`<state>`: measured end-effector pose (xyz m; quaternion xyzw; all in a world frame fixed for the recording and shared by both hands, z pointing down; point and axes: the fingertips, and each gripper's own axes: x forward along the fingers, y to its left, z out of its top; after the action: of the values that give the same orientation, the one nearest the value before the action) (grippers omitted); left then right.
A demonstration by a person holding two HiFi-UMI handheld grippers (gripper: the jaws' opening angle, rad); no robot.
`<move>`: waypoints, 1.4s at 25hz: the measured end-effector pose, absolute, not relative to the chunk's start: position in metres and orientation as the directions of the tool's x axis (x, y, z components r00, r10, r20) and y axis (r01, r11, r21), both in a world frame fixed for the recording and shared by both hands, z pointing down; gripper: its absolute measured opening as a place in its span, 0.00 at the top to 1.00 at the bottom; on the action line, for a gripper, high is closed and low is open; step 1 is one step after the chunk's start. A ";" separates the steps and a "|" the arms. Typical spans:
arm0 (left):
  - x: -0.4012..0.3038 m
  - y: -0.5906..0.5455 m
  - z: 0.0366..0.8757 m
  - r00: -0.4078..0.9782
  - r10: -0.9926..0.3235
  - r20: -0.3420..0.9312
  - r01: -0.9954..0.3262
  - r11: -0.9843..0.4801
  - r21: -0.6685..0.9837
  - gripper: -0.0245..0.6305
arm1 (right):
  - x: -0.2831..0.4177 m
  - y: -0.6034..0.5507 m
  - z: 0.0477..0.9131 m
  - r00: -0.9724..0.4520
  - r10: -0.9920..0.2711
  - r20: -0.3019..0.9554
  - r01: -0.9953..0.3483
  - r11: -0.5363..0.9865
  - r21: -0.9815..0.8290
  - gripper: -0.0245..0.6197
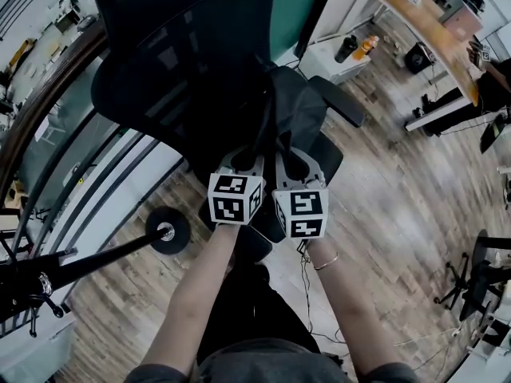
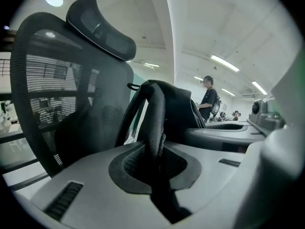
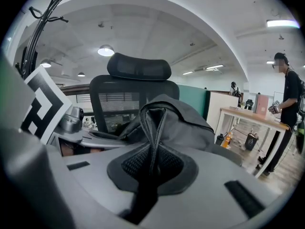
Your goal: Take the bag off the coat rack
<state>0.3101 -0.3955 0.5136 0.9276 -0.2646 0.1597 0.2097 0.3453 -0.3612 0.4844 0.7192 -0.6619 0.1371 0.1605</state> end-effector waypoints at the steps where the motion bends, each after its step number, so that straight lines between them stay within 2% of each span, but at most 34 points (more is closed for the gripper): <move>1: 0.308 -0.398 0.520 0.805 -0.423 0.416 -0.561 -0.769 0.305 0.89 | 0.344 -0.364 0.490 0.083 -0.905 0.418 -0.997 -0.069 0.046 0.91; 6: 0.299 -0.408 0.545 0.773 -0.428 0.468 -0.594 -0.747 0.298 0.89 | 0.336 -0.375 0.515 0.041 -0.886 0.461 -0.999 -0.042 0.009 0.91; 21: 0.258 -0.445 0.580 0.693 -0.456 0.559 -0.678 -0.674 0.292 0.87 | 0.307 -0.414 0.545 -0.071 -0.881 0.468 -0.989 0.003 -0.145 0.90; 25: 0.245 -0.448 0.586 0.653 -0.483 0.583 -0.714 -0.650 0.260 0.85 | 0.295 -0.417 0.552 -0.131 -0.881 0.455 -0.974 0.030 -0.223 0.86; 35: 0.217 -0.445 0.586 0.560 -0.525 0.641 -0.782 -0.591 0.199 0.74 | 0.277 -0.410 0.560 -0.143 -0.852 0.503 -0.977 0.040 -0.210 0.70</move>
<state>0.2167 -0.4449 0.5856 0.8503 -0.3841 0.2693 0.2387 0.2767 -0.4102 0.5601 0.6433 -0.7108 0.2573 0.1212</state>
